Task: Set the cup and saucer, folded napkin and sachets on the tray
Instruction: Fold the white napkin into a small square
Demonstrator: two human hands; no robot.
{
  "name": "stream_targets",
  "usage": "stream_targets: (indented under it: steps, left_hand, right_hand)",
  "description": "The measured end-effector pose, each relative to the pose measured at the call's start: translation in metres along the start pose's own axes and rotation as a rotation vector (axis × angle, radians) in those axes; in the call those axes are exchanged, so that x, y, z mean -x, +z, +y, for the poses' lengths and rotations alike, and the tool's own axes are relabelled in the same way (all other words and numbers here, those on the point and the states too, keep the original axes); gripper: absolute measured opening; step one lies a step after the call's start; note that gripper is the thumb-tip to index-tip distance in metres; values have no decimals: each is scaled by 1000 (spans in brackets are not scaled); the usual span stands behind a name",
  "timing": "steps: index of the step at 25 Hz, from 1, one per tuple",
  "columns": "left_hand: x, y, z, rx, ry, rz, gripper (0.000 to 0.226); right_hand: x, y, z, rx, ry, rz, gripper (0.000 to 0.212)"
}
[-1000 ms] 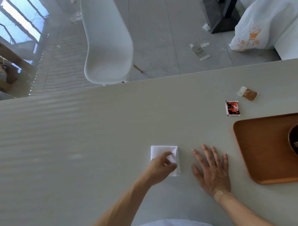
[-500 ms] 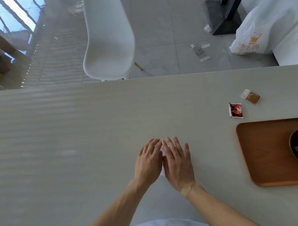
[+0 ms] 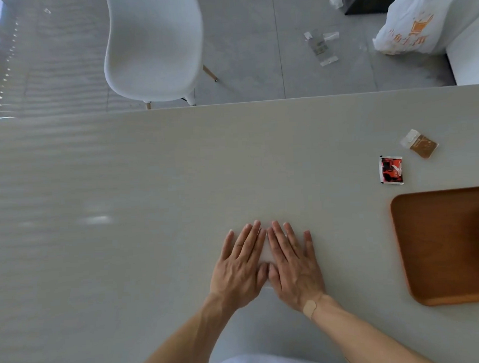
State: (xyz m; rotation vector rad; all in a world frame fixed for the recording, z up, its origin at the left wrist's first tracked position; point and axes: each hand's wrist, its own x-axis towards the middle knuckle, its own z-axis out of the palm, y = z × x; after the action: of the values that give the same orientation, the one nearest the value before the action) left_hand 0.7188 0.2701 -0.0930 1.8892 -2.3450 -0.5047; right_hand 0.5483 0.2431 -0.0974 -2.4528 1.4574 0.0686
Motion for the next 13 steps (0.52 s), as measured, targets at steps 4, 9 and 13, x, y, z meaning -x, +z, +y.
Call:
stream_targets:
  steps: [4,9,13]
  left_hand:
    - [-2,3,3,-7,2,-10,61]
    - [-7,-8,0,-72,18,-119,63]
    - [-8,-20,4,-135,5,-157,63]
  right_hand:
    - [-1,8,0,36,-11,21,72]
    - [-2,-1,-3,54,-8,0,70]
    - [-3,-16,-7,45,19,-66,67]
